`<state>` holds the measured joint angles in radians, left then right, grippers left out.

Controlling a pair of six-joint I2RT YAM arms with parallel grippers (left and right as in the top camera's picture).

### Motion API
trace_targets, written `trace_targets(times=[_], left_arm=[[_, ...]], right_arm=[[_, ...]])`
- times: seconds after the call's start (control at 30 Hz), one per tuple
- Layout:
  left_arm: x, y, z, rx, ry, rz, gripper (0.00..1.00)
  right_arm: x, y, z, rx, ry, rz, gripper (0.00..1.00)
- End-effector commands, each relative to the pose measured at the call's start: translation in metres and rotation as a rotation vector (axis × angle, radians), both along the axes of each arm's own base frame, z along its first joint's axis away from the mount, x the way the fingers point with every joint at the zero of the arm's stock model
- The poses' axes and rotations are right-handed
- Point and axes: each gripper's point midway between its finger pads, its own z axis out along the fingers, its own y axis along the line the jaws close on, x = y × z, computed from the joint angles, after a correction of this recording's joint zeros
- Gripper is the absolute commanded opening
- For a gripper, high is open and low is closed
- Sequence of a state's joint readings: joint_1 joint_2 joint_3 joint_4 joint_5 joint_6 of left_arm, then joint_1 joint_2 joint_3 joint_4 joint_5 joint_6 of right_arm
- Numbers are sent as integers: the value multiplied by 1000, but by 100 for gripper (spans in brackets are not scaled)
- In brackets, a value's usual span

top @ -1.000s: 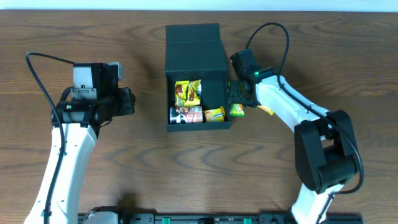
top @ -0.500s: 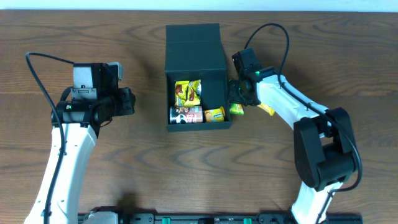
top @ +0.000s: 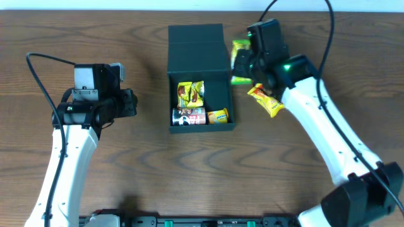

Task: Pack container
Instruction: 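Carry the green wafer packet toward the box opening, then lower the green wafer packet into the box and open the right gripper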

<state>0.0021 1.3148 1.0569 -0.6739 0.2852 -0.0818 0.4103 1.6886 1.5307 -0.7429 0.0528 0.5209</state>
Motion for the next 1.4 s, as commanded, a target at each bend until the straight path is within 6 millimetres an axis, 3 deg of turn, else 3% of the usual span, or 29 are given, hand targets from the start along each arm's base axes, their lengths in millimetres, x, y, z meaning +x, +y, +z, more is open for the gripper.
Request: trace_targets(times=[0.0,0.37,0.63,1.0,1.37], left_arm=[[1,1,1,-7,3,9,33],[1,1,1,-8,4,9,33],[1,1,0,-8,5,9,33],[1,1,0,-8,4,9,33],[1,1,0,-8,4,9,33]], right_arm=[[-9,28,-25,43,82,9,1],[-13,69,-87,77,208,-53,1],[-4,77,-118,103,242,-132,2],[-8,78,-150,65,297,-146,2],[-23,78,-156,40,351,-135,2]])
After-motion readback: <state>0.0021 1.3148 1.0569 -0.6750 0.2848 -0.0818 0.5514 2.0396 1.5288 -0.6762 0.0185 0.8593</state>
